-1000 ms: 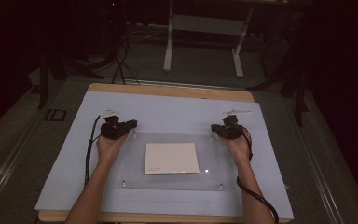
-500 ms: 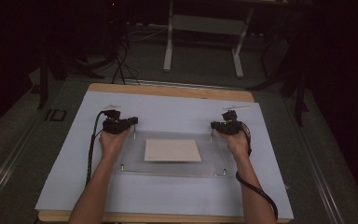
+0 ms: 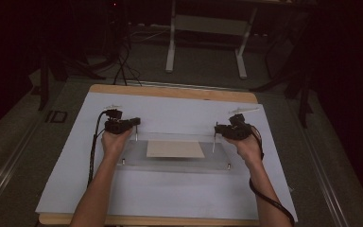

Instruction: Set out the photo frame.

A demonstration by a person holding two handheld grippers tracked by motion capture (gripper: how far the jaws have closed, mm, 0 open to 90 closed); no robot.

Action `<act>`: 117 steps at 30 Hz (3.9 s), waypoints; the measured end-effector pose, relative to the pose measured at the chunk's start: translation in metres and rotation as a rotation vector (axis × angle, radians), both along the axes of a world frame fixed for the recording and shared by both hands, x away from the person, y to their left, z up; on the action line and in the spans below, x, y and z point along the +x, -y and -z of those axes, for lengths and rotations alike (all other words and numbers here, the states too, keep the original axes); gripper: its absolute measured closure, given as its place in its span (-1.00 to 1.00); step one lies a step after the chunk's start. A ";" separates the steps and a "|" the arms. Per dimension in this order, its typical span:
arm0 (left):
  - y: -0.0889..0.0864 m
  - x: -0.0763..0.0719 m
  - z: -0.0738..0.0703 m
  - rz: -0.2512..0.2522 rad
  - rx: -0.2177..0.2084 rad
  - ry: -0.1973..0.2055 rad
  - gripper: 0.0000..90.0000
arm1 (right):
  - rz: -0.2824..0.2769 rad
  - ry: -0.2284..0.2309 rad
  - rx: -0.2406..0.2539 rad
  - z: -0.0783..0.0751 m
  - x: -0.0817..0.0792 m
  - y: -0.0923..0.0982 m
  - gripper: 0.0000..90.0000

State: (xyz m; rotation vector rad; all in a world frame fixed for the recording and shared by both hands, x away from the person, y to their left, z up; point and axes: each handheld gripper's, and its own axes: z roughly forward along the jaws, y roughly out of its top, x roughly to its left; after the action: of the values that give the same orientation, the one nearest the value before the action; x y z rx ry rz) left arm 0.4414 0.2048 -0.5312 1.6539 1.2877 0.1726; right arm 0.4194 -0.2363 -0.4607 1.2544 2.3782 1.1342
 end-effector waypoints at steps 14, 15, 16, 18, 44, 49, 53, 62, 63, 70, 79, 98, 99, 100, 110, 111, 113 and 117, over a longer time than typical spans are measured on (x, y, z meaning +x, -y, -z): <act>0.000 0.003 0.000 -0.007 -0.005 -0.019 0.91 | -0.142 0.033 0.055 -0.026 -0.047 -0.012 1.00; 0.000 0.003 0.000 -0.008 -0.007 -0.021 0.91 | -0.144 0.033 0.061 -0.029 -0.050 -0.011 1.00; 0.000 0.003 0.000 -0.008 -0.008 -0.022 0.91 | -0.150 0.031 0.069 -0.031 -0.054 -0.011 1.00; 0.000 0.003 0.000 -0.009 -0.009 -0.024 0.91 | -0.163 0.030 0.077 -0.035 -0.061 -0.011 1.00; 0.000 0.007 0.000 -0.020 -0.024 -0.055 0.91 | -0.292 0.139 0.150 -0.050 -0.160 -0.034 1.00; 0.000 0.009 -0.001 -0.020 -0.025 -0.069 0.91 | -0.263 0.160 0.087 -0.036 -0.163 -0.042 1.00; 0.000 0.008 -0.001 -0.012 -0.021 -0.066 0.91 | -0.231 0.201 0.028 -0.028 -0.161 -0.051 1.00; 0.000 0.008 -0.002 -0.014 -0.023 -0.068 0.90 | -0.193 0.227 0.066 -0.026 -0.155 -0.056 1.00; 0.000 0.008 -0.002 -0.014 -0.018 -0.066 0.89 | -0.195 0.230 0.069 -0.026 -0.154 -0.057 1.00; -0.006 0.002 -0.009 -0.033 0.011 -0.025 0.68 | -0.187 0.227 0.089 -0.029 -0.150 -0.058 1.00; -0.024 -0.032 -0.027 -0.003 0.074 0.092 0.53 | -0.184 0.227 0.082 -0.032 -0.145 -0.059 1.00; -0.042 -0.090 -0.039 0.082 0.217 0.283 0.43 | -0.169 0.244 0.096 -0.047 -0.127 -0.060 1.00; -0.041 -0.092 -0.038 0.088 0.229 0.286 0.40 | -0.167 0.243 0.096 -0.048 -0.126 -0.060 1.00; -0.041 -0.093 -0.038 0.093 0.251 0.289 0.40 | -0.167 0.244 0.095 -0.049 -0.125 -0.060 1.00; -0.027 -0.098 -0.033 0.186 0.310 0.298 0.40 | -0.153 0.257 0.099 -0.059 -0.113 -0.061 1.00; -0.026 -0.098 -0.034 0.196 0.318 0.304 0.38 | -0.154 0.259 0.099 -0.059 -0.112 -0.061 1.00; -0.021 -0.099 -0.034 0.203 0.328 0.319 0.30 | -0.148 0.260 0.106 -0.061 -0.111 -0.061 1.00; -0.014 -0.098 -0.036 0.240 0.301 0.331 0.19 | -0.141 0.262 0.116 -0.063 -0.106 -0.061 1.00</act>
State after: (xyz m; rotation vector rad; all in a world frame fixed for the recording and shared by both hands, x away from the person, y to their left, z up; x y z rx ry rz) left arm 0.3438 0.2189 -0.4948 1.9230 0.8354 0.4917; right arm 0.3130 -0.1757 -0.3973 0.9153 2.2594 1.4015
